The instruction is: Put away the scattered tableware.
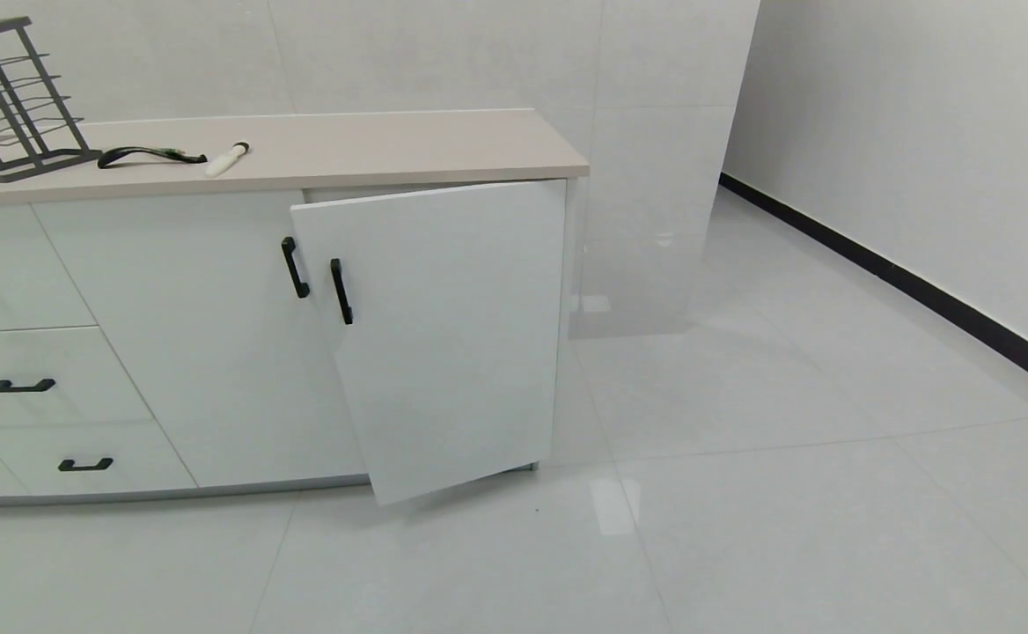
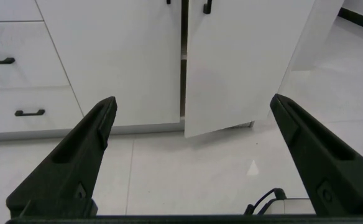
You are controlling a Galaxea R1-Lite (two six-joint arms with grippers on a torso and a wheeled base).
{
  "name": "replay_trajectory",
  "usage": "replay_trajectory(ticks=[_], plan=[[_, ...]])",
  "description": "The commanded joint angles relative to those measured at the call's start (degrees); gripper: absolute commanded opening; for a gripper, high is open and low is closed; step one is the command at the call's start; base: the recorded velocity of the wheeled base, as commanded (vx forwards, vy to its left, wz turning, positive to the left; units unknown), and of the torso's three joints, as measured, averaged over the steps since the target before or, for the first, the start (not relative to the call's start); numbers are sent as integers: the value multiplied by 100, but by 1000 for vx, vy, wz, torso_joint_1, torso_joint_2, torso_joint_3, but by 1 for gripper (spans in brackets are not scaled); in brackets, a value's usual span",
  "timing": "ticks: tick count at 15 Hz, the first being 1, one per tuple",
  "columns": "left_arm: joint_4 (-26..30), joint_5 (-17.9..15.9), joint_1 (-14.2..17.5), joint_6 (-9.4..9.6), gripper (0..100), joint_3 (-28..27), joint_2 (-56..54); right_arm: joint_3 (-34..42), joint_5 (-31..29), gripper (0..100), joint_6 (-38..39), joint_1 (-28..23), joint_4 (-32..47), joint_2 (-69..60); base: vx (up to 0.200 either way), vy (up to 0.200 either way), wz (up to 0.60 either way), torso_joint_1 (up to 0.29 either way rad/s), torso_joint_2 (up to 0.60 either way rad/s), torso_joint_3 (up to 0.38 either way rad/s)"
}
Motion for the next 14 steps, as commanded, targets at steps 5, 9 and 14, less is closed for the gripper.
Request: replay_trajectory(ticks=[5,9,14], plan=[[5,-12,0,16,100,0,7,-20,-1,0,96,-19,-2,-131,200,200,0,2,0,4],[5,-12,0,16,100,0,7,-11,-27,0,70,-19,-2,-131,200,200,0,1,1,-2],[5,-3,0,16,100,0,7,-11,-54,0,-176,-19,7,-123,80,80,600,3,2,0]])
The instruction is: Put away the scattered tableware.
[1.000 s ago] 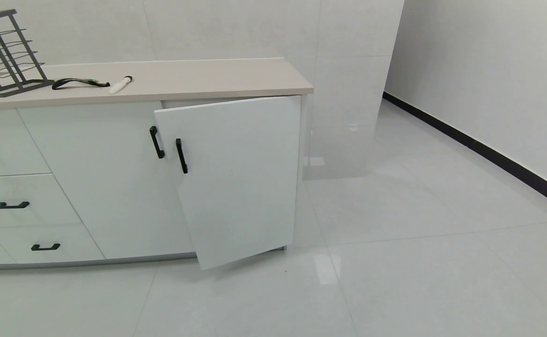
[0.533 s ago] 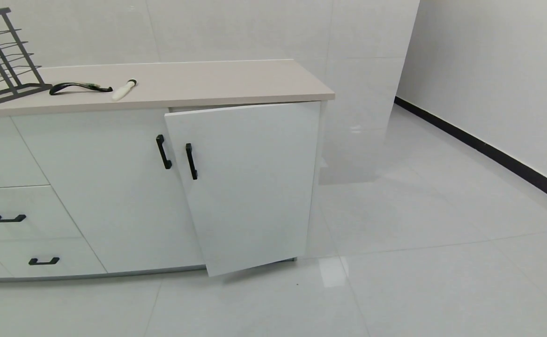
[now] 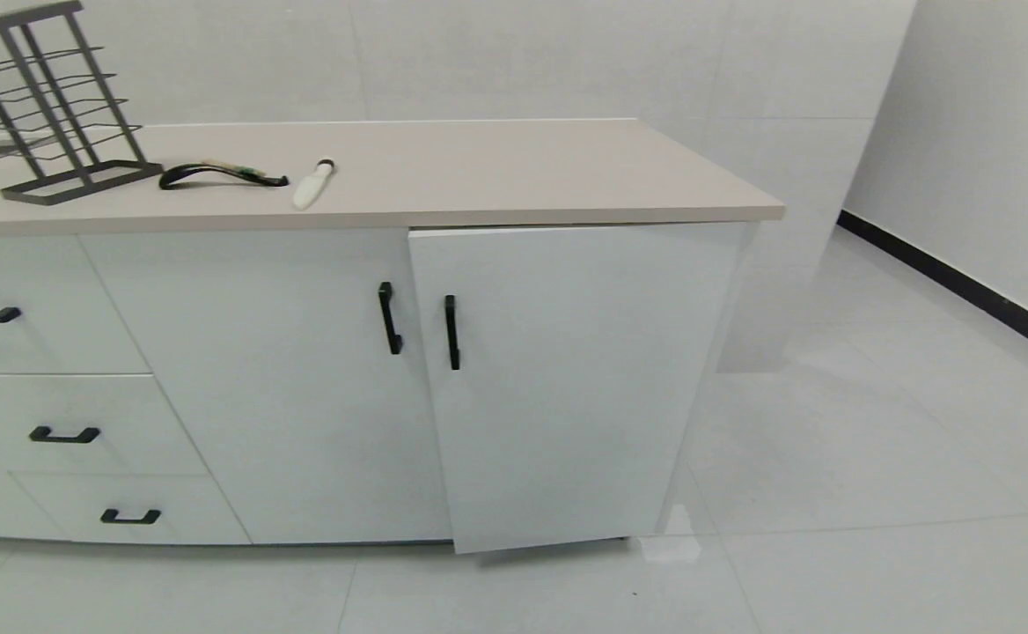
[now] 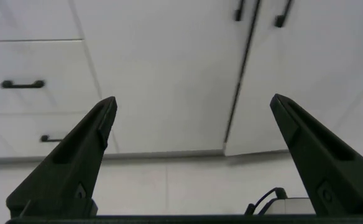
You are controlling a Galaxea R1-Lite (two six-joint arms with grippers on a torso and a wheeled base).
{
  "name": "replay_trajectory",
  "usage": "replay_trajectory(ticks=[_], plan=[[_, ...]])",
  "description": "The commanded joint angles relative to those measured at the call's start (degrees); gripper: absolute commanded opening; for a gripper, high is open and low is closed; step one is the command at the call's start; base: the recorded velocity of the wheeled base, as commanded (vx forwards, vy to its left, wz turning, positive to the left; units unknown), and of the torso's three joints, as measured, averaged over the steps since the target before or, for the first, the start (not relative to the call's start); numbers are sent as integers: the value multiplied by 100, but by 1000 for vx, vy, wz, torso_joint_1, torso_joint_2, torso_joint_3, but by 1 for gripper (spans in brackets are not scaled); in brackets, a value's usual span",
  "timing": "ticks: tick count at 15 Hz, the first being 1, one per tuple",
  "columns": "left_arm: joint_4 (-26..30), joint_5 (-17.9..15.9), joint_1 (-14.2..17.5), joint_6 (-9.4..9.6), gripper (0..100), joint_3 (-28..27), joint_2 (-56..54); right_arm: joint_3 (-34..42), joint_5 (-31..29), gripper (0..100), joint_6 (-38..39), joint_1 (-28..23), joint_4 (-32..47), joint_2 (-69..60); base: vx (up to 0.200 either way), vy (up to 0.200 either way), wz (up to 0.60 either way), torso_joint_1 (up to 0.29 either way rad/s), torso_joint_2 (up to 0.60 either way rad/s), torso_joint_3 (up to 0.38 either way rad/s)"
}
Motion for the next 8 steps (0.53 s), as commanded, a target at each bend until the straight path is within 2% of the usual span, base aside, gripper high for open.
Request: replay_trajectory(ticks=[1,6,8], plan=[[-10,0,2,-7,100,0,7,0,1,0,-6,5,4,27,0,0,600,7,-2,7],[-19,18,2,-16,100,0,7,0,10,0,3,5,-5,27,0,0,600,2,3,3],[-10,18,2,-16,100,0,7,0,19,0,21,5,-5,19,0,0,0,0,0,0]])
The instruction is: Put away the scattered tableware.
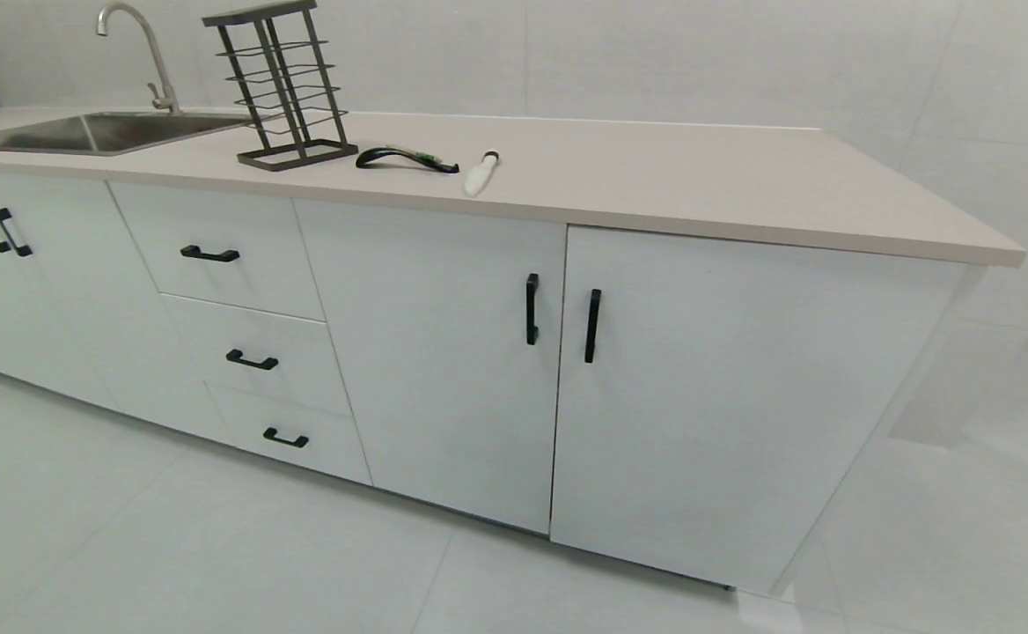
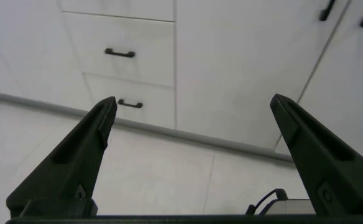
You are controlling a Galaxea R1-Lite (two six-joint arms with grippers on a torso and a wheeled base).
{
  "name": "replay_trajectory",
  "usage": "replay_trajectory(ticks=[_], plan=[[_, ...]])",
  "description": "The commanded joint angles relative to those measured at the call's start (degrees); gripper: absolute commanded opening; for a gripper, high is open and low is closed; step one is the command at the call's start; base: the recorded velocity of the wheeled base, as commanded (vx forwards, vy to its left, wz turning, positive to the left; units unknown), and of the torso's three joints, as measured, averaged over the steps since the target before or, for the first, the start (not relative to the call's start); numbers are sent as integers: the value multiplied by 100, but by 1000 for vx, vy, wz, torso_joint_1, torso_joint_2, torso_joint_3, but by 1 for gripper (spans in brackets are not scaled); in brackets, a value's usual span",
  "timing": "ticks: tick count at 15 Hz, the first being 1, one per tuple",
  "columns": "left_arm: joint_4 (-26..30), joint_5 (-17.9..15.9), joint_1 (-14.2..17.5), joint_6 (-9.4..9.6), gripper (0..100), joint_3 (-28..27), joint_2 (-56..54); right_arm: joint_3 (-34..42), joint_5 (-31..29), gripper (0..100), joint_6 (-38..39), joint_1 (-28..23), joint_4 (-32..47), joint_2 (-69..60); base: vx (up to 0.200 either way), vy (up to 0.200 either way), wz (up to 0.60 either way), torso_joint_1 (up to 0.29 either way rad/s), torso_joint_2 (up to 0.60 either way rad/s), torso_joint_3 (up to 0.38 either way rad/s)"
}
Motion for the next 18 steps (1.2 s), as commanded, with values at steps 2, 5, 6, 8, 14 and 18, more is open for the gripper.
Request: replay_trajectory(ticks=[2,5,6,8,14,18], plan=[[0,-7,0,11,100,0,7,0,-1,0,11,2,-7,27,200,200,0,0,5,5],[0,-7,0,11,100,0,7,0,-1,0,11,2,-7,19,200,200,0,1,-2,2],[0,-7,0,2,100,0,7,0,-1,0,11,2,-7,19,200,200,0,2,-2,2],[0,-7,0,11,100,0,7,0,-1,0,11,2,-7,19,200,200,0,2,5,5],[-9,2,0,-24,100,0,7,0,-1,0,73,2,-7,19,133,200,0,3,2,2],[-9,2,0,-24,100,0,7,0,-1,0,99,2,-7,19,0,200,0,4,1,1]])
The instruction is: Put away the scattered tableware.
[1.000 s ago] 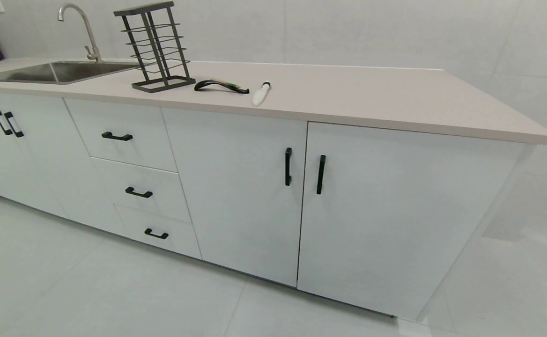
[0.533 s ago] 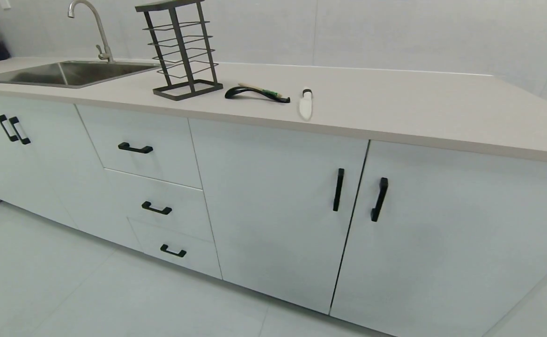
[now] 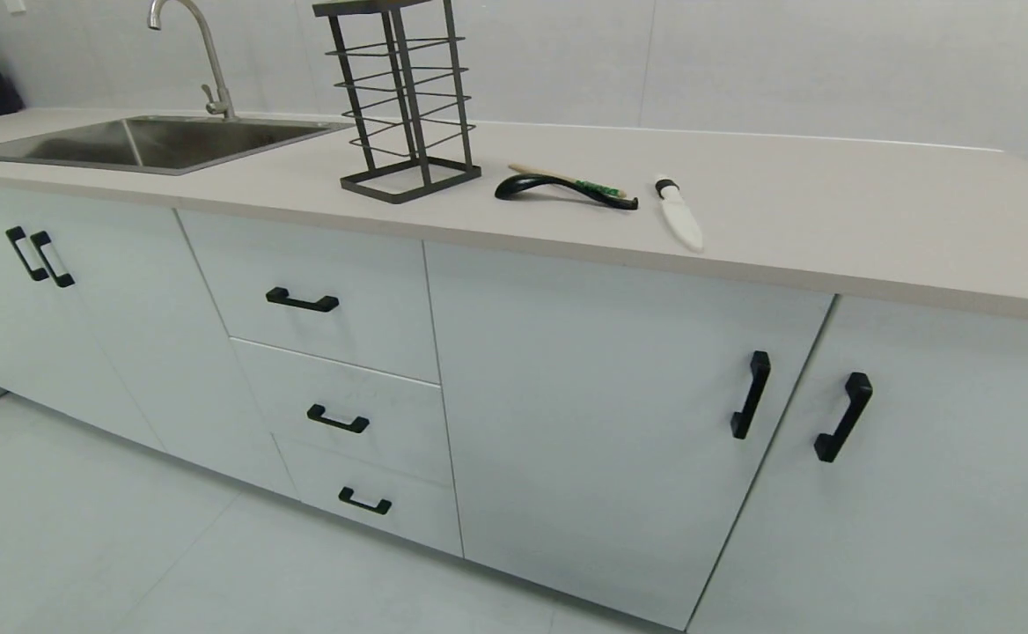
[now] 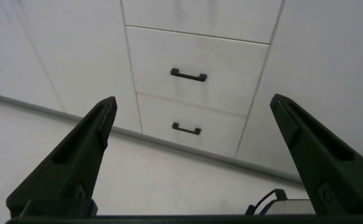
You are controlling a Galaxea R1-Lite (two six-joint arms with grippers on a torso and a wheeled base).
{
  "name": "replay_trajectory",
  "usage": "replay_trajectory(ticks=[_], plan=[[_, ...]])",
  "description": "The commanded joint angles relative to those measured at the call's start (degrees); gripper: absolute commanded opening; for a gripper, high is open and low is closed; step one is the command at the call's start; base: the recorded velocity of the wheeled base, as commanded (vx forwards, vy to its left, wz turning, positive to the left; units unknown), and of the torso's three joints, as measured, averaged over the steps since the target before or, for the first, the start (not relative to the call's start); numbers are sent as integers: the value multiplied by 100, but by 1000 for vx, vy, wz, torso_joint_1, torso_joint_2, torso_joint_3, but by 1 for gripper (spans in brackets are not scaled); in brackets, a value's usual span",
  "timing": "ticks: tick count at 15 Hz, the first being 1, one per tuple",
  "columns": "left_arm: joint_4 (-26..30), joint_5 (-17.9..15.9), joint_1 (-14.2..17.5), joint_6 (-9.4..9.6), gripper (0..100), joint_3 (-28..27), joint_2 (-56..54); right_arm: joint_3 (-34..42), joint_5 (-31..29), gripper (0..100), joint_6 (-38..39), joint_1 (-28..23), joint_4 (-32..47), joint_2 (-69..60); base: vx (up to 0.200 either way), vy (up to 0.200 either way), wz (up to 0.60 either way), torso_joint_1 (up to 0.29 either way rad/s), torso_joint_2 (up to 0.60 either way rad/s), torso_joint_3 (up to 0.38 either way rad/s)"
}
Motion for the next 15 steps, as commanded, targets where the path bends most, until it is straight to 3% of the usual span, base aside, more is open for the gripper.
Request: replay_trajectory(ticks=[1,7,13,15], plan=[[-1,1,0,0,100,0,7,0,1,0,-1,1,4,18,0,200,0,2,7,2],[7,-17,0,18,100,0,7,0,1,0,122,1,4,9,0,200,0,2,2,2],[7,-17,0,36,100,0,7,0,1,0,149,1,4,9,200,200,0,6,0,4],[7,-25,0,36,100,0,7,0,1,0,149,1,4,9,200,0,0,0,5,0]])
